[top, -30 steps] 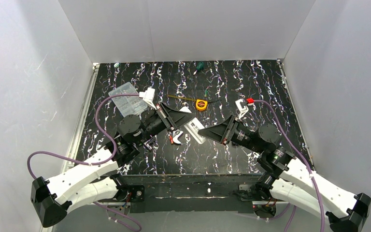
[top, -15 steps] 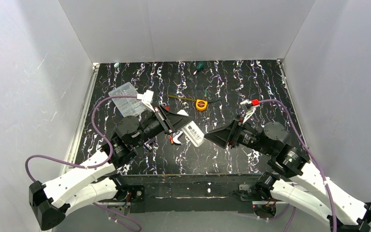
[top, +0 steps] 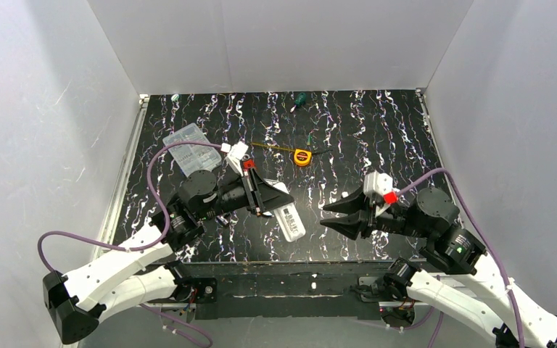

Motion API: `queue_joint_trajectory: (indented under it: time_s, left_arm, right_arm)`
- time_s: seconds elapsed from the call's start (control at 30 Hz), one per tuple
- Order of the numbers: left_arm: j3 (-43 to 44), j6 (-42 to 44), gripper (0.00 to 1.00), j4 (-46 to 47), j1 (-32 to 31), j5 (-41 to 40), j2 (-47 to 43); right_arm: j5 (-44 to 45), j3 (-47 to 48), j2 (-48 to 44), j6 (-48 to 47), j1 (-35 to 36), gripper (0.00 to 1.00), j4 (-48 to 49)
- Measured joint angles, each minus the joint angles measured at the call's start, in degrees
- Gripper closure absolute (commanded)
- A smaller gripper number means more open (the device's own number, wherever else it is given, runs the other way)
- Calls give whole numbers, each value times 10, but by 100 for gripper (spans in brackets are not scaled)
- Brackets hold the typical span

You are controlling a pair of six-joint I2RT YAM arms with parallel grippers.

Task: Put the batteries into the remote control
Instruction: Remove the battery cover from the remote control.

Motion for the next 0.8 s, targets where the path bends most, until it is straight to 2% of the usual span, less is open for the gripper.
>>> queue_joint_trajectory:
  time_s: [0.13, 0.33, 0.57, 0.8]
  left_arm:
    - [10, 4, 100, -20, 0, 9, 7]
    - [13, 5, 100, -69, 0, -20, 7]
    - [13, -3, 100, -97, 0, -61, 5]
    - [13, -20, 100, -112, 0, -83, 1]
  right_arm:
    - [-36, 15, 11, -120, 0, 53, -39]
    - [-77, 59, 53, -244, 0, 53, -82]
    - [-122, 73, 95, -329, 2, 54, -98]
    - [-136, 86, 144, -375, 28, 56, -97]
